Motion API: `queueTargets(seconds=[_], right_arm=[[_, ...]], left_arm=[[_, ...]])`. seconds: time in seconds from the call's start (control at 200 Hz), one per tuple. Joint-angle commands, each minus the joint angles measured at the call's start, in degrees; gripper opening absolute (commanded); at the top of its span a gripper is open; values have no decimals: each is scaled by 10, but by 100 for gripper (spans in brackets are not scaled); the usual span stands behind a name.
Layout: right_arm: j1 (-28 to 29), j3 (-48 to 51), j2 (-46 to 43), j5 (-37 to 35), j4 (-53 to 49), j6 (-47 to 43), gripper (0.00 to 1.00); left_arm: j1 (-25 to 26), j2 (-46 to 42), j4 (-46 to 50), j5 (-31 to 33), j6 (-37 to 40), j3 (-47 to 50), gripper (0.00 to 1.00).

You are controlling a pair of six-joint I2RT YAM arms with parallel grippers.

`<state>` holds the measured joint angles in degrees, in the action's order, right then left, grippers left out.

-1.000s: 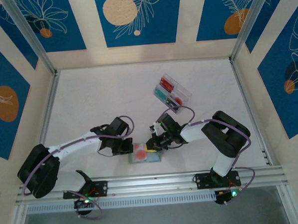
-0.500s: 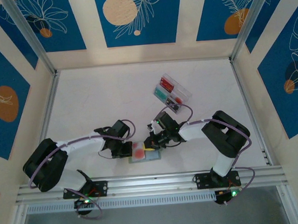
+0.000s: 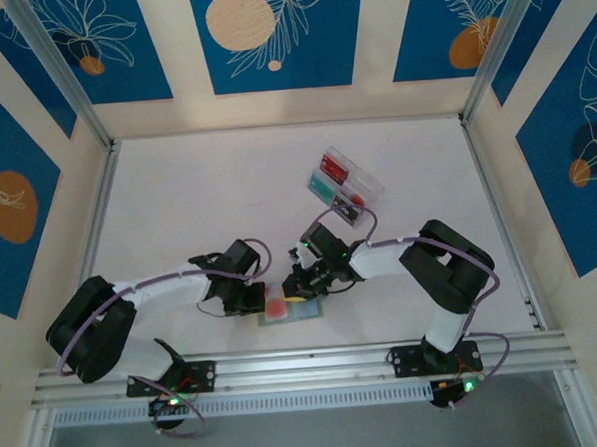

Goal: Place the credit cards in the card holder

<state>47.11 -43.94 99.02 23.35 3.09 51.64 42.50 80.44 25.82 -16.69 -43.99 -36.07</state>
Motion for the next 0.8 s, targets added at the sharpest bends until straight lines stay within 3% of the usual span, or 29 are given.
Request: queueTargets(seconds=[0.0,0.07,0.19,0.395,0.575,0.795], right_arm=[[5,-34,-40,-36,-109,-37,21],[9,-53,-56,-55,-159,-52,30],[8,-79,-67,-74,-234,-73,35],[22,-150,-60,-178,-358,-132,16],[31,-197,-10,-261,-430,-168,17],[33,-206,24,-294,-446,-182,26]], left_arm=[[8,21,-22,16,-11,21,0],[9,20,-22,18,-12,23,0],[9,25,-29,17,-15,27,0],[8,35,-38,15,-15,27,0],[8,39,-41,14,-15,25,0],[8,42,-43,12,-15,26,0]])
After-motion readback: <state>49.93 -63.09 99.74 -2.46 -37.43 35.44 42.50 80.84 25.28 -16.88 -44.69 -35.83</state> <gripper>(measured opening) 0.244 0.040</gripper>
